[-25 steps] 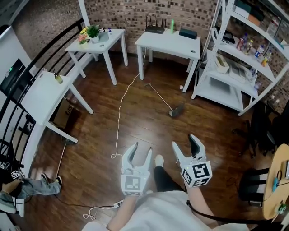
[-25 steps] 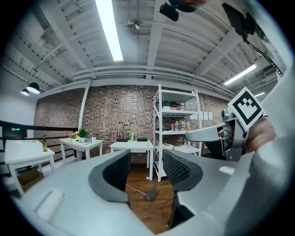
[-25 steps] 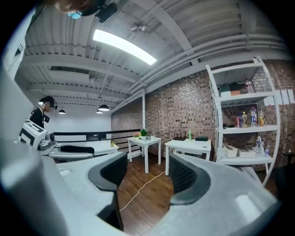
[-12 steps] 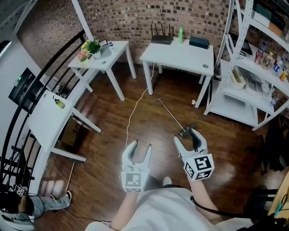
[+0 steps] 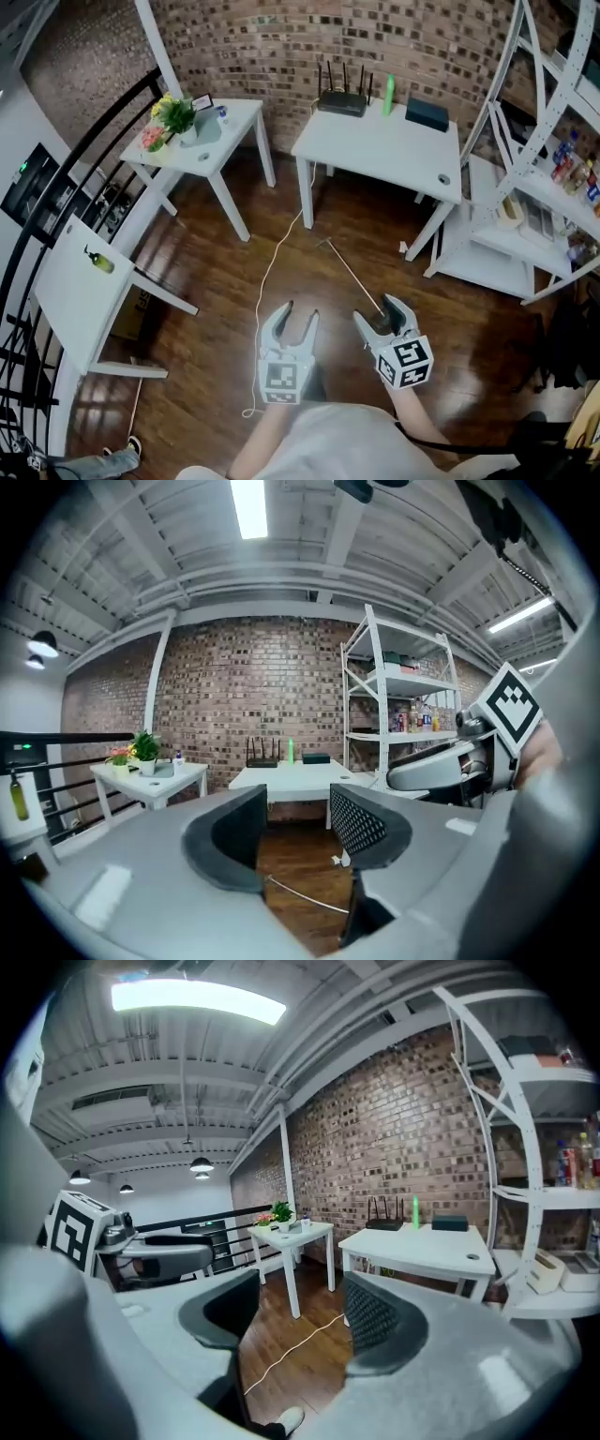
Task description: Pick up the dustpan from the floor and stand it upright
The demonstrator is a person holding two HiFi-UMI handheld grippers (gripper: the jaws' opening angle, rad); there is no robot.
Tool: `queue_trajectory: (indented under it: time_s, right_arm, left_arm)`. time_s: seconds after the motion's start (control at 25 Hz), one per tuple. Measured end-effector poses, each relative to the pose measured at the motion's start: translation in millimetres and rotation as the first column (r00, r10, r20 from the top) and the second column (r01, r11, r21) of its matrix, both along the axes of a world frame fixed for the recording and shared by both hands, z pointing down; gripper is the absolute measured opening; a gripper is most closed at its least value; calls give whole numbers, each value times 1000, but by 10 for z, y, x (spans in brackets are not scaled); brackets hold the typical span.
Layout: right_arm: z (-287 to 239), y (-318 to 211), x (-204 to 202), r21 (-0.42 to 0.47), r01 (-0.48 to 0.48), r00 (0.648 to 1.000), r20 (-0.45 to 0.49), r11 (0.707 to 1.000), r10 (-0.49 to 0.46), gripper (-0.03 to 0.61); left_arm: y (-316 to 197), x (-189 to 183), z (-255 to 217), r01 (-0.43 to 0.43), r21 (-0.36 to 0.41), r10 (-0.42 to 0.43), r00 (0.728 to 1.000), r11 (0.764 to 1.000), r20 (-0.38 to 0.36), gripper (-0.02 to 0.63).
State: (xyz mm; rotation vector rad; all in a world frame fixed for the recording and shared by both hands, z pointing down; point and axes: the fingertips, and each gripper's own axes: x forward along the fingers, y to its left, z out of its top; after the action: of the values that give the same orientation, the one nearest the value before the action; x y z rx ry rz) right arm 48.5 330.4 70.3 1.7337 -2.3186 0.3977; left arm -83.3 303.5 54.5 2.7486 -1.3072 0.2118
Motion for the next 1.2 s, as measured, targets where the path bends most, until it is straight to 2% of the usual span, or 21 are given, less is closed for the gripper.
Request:
queue_trajectory:
  time_s: [0.16, 0.24, 0.4, 0.52, 0.64, 0.76, 0.88, 1.0, 1.08, 1.2]
  right_arm:
    - [-10, -1061, -301, -34, 121, 987, -100, 992, -124, 270]
    - [-8, -1439, -340, -64, 126, 986, -105, 990, -132, 270]
    - [312, -1860, -456, -155, 117, 990, -61, 981, -128, 270]
    - [682, -2038, -365, -244, 99, 992, -50, 965, -115, 270]
    - [1025, -2244, -218, -306, 86, 992, -57, 948, -108, 270]
    - [1454, -2470, -117, -383, 95, 991, -49, 919, -123, 270]
    - [1867, -2822, 44, -454, 137, 981, -59, 880, -183, 270]
    - [2364, -3399, 146, -490, 193, 965, -61, 850, -254, 270]
    - [2810, -3725, 232, -523, 217, 958, -48, 825, -283, 270]
    - [3668, -4030, 350, -599, 239, 950, -19, 764, -312, 270]
  left_arm:
    - [-931, -14, -305, -78, 76, 79, 997, 994, -8, 222]
    - [-1295, 57, -313, -124, 86, 125, 992, 989, -6, 215]
    - [-1843, 114, 222, -156, -15, 157, 987, 988, 25, 206]
    - [-2071, 118, 635, -124, -115, 126, 992, 986, 9, 206]
    - [-2219, 94, 964, -112, -163, 111, 994, 980, -12, 206]
    - [-2350, 109, 1151, -130, -156, 121, 990, 979, -67, 195]
    - [-2613, 255, 1439, -114, -182, 109, 993, 977, -34, 196]
    - [-3044, 337, 1849, -67, -224, 69, 998, 972, 0, 207]
    - [-3269, 400, 2209, -46, -279, 52, 999, 959, 15, 219]
    - [-3438, 447, 2928, 8, -387, 4, 1000, 922, 30, 227]
